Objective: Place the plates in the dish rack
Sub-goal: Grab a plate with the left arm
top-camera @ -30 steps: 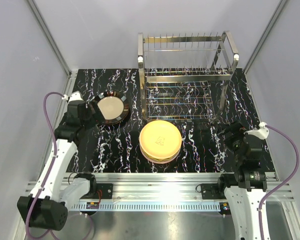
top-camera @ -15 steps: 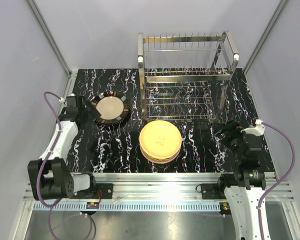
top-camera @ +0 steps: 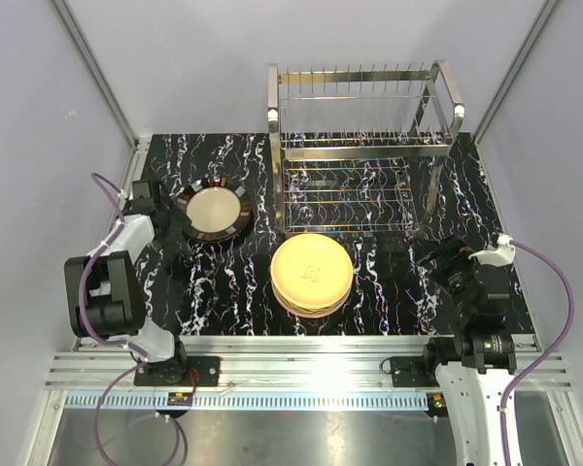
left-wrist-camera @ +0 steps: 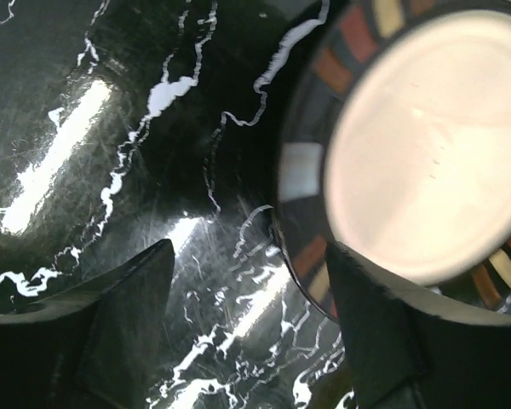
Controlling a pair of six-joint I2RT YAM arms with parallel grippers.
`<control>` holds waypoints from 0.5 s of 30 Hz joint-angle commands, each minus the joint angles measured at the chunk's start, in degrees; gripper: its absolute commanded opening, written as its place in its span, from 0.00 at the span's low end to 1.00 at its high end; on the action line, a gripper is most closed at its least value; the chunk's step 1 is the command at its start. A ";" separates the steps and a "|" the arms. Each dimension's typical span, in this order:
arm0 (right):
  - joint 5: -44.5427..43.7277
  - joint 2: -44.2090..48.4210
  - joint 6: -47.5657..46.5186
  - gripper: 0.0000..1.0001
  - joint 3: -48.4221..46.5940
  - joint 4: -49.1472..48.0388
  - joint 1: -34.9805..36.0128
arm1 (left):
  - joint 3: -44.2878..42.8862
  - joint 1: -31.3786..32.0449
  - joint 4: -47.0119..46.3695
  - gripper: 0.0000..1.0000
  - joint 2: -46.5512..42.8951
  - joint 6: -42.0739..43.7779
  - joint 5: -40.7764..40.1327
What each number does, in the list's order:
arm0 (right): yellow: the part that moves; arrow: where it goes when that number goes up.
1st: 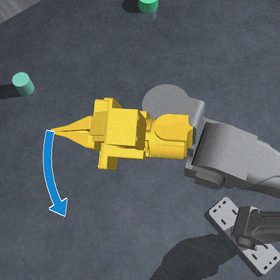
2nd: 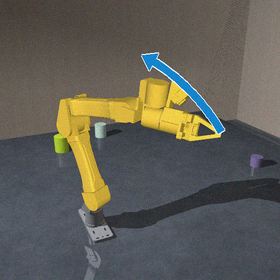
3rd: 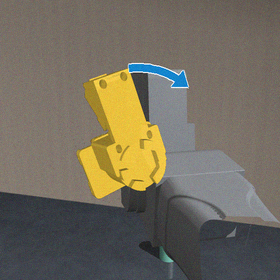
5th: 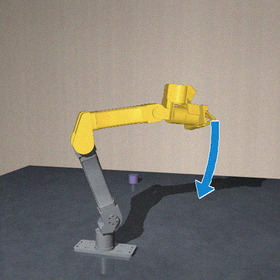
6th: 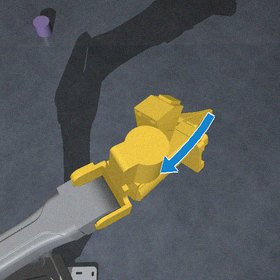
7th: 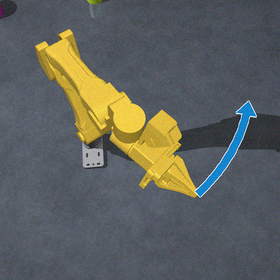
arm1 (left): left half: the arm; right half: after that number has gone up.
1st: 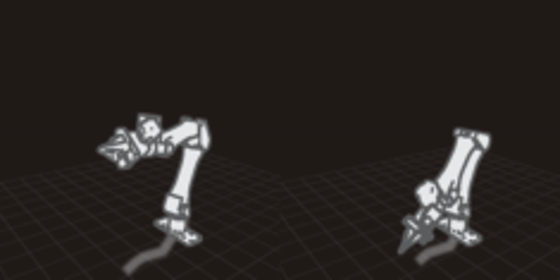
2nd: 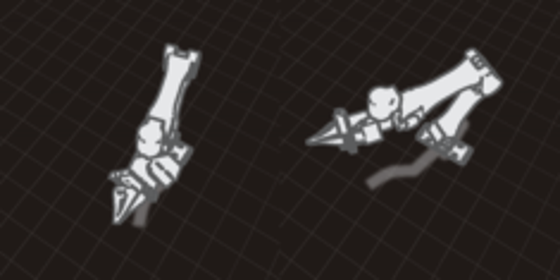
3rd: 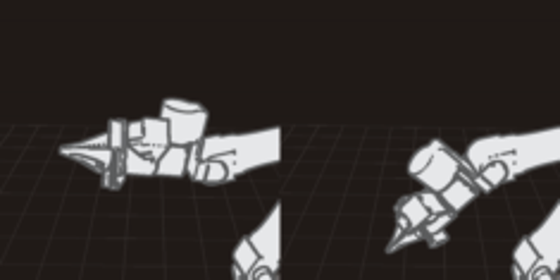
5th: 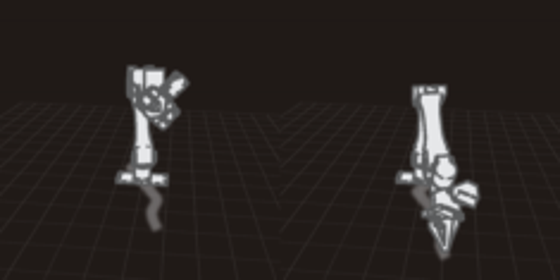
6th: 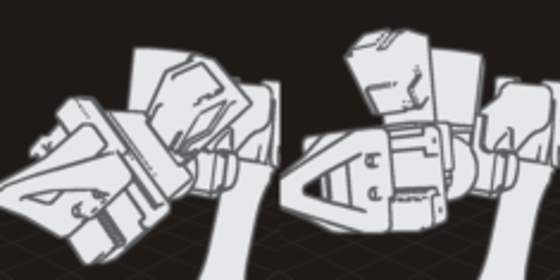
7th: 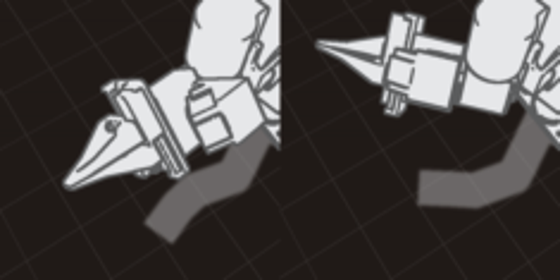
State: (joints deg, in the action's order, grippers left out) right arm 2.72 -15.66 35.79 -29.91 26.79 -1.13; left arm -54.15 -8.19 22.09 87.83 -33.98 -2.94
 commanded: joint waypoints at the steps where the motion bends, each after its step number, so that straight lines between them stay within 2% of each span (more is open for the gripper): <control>1: 1.32 0.37 -0.72 1.00 0.20 -2.70 0.07 | -3.33 -0.60 -4.59 0.72 2.68 0.58 1.27; 8: 1.50 0.63 -0.81 1.00 0.38 -3.05 0.07 | -5.26 -1.30 -7.50 0.70 6.03 2.07 2.68; 10: 1.32 0.46 -0.72 1.00 0.38 -3.14 0.07 | -5.79 -2.09 -7.93 0.65 7.61 1.72 4.59; 15: 1.32 0.10 -0.81 1.00 0.38 -3.14 0.07 | -7.19 -2.98 -7.50 0.61 11.30 1.11 5.40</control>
State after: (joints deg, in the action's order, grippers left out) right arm 2.74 -15.64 35.79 -29.56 26.30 -1.13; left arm -58.92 -10.46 16.56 97.23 -32.88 0.75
